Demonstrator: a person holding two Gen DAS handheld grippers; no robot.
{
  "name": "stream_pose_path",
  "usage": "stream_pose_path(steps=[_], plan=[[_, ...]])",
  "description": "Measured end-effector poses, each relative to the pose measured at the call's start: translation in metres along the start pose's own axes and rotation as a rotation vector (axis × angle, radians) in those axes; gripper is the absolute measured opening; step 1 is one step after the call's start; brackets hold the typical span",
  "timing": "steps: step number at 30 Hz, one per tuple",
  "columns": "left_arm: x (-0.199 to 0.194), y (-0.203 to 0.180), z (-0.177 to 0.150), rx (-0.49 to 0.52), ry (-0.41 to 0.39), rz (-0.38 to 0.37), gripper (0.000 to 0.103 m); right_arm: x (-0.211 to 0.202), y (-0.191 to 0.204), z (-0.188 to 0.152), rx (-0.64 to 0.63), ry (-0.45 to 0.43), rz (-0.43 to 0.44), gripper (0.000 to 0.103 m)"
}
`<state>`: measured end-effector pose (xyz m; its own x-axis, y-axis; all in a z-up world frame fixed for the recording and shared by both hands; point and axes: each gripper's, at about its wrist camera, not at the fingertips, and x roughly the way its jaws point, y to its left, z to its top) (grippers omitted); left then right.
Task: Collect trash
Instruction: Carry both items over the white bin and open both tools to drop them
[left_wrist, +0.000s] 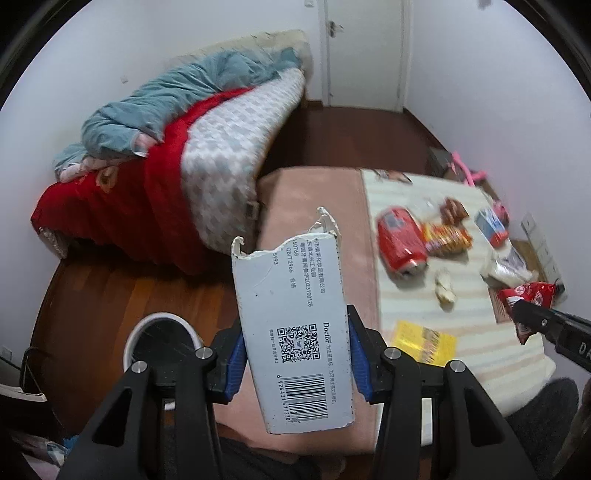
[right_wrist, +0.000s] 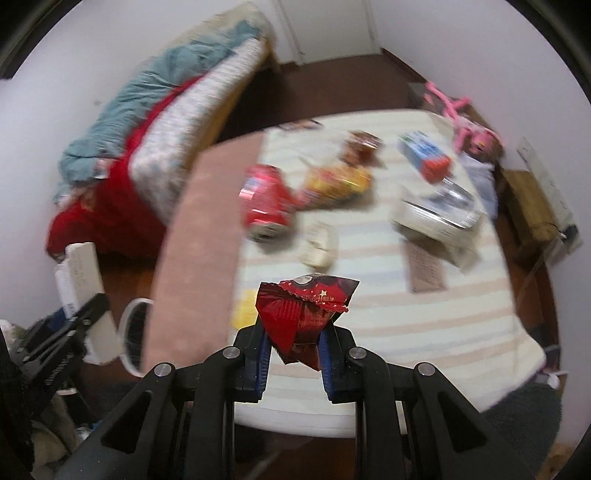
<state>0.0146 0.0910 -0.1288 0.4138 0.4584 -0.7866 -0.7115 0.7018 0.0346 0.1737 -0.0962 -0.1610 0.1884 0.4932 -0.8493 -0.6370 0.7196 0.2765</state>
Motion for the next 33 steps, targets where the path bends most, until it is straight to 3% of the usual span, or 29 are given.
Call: stream_pose_path(steps=[6, 12, 16, 21, 24, 28, 30, 31, 32, 33], plan=[[-0.003, 0.08, 0.009, -0.078, -0.033, 0.048, 0.044, 0.007, 0.087, 0.001, -0.086, -0.02, 0.123, 0.023], [0.016, 0.176, 0.006, -0.213, -0.007, 0.113, 0.044, 0.067, 0.2, -0.003, -0.205, 0.088, 0.256, 0.023], [0.053, 0.24, -0.011, -0.312, 0.085, 0.107, 0.044, 0.123, 0.269, -0.012, -0.271, 0.197, 0.315, 0.023], [0.123, 0.307, -0.047, -0.469, 0.242, 0.001, 0.044, 0.216, 0.348, -0.035, -0.375, 0.361, 0.339, 0.023], [0.163, 0.342, -0.073, -0.571, 0.334, -0.059, 0.046, 0.27, 0.381, -0.05, -0.412, 0.464, 0.339, 0.023], [0.201, 0.369, -0.101, -0.645, 0.419, -0.059, 0.047, 0.328, 0.406, -0.065, -0.445, 0.554, 0.317, 0.023], [0.211, 0.378, -0.108, -0.674, 0.443, -0.063, 0.065, 0.357, 0.414, -0.07, -0.438, 0.598, 0.3, 0.023], [0.215, 0.382, -0.112, -0.689, 0.446, -0.049, 0.089, 0.365, 0.415, -0.072, -0.436, 0.609, 0.299, 0.023], [0.217, 0.385, -0.113, -0.699, 0.441, -0.04, 0.102, 0.376, 0.419, -0.076, -0.439, 0.63, 0.297, 0.024], [0.218, 0.387, -0.113, -0.705, 0.436, -0.03, 0.102, 0.386, 0.422, -0.079, -0.442, 0.647, 0.296, 0.024]])
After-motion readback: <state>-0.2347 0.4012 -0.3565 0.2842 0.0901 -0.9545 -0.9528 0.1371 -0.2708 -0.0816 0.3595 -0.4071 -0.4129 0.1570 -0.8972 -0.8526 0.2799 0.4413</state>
